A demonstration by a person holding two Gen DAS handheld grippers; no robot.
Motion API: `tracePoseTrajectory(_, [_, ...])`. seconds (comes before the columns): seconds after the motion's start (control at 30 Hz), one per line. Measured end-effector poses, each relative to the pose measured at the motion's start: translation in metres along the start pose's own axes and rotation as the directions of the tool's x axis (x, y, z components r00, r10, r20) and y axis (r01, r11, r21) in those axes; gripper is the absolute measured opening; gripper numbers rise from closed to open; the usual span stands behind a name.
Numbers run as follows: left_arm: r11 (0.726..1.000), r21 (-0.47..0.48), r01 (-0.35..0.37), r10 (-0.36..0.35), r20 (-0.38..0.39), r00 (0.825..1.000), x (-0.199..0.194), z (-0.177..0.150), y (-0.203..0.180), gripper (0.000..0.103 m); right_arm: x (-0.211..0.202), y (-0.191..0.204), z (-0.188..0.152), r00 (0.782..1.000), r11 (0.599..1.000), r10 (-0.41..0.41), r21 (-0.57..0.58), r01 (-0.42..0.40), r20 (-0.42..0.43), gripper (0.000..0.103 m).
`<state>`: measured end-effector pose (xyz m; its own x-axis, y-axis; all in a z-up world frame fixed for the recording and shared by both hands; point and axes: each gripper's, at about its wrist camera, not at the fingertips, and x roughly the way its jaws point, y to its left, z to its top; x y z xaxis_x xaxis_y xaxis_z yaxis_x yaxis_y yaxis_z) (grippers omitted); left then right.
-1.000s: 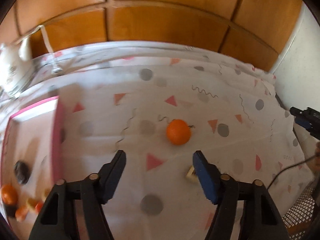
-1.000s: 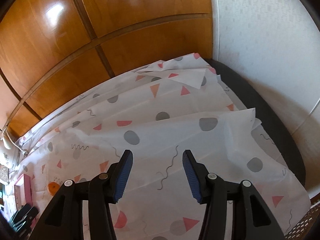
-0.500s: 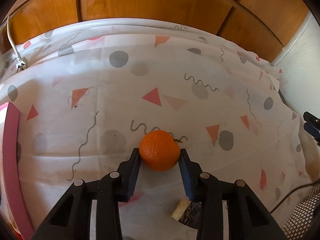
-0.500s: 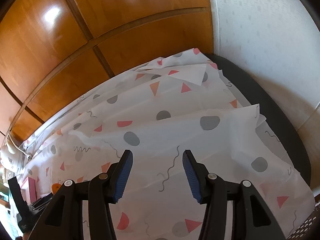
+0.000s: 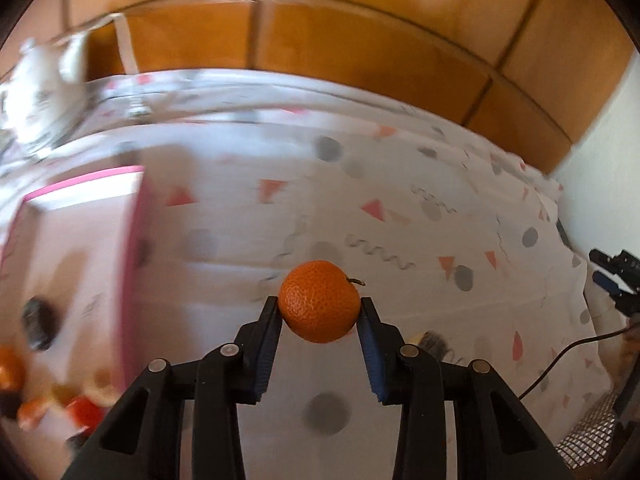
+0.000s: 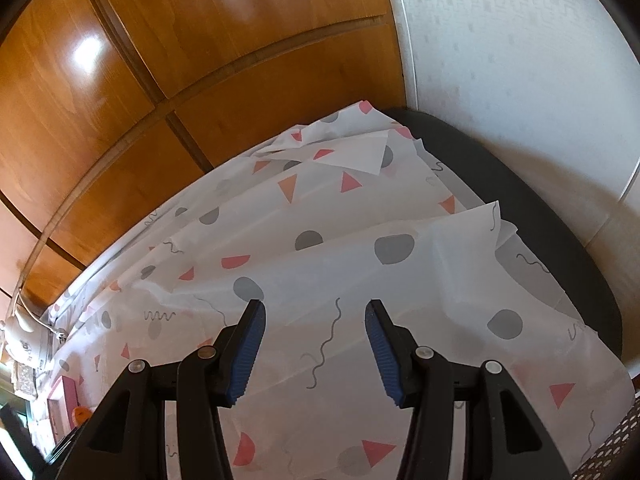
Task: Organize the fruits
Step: 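Carry the orange into the pink tray and open the left tool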
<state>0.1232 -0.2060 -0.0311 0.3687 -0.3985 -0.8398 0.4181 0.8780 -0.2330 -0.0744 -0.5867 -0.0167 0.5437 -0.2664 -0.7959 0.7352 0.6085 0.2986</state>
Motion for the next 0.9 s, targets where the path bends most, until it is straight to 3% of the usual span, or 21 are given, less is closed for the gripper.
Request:
tracePoseTrajectory(0.17, [0.988, -0.133, -0.073, 0.081, 0.055, 0.995, -0.044, -0.011, 0.056, 0.038, -0.004, 0.006, -0.003, 1.000, 0.999, 0.028, -0.019, -0.028, 0.003, 0.053])
tracePoseTrajectory(0.27, [0.965, -0.222, -0.137, 0.157, 0.073, 0.985, -0.070, -0.021, 0.094, 0.038, -0.006, 0.006, -0.002, 0.999, 0.999, 0.039, -0.017, -0.038, 0.008, 0.053])
tracePoseTrajectory(0.53, [0.864, -0.435, -0.252, 0.302, 0.050, 0.952, -0.112, -0.057, 0.177, 0.038, -0.004, 0.008, -0.002, 0.998, 0.998, 0.064, -0.023, -0.064, -0.005, 0.053])
tracePoseTrajectory(0.67, [0.847, -0.455, -0.275, 0.324, 0.031, 0.946, -0.115, -0.069, 0.186, 0.038, -0.004, 0.009, -0.002, 0.998, 0.997, 0.070, -0.028, -0.071, -0.007, 0.053])
tracePoseTrajectory(0.9, [0.846, -0.454, -0.280, 0.318, 0.007, 0.948, -0.109, -0.077, 0.184, 0.038, -0.005, 0.009, -0.002, 0.997, 0.997, 0.077, -0.024, -0.077, -0.007, 0.053])
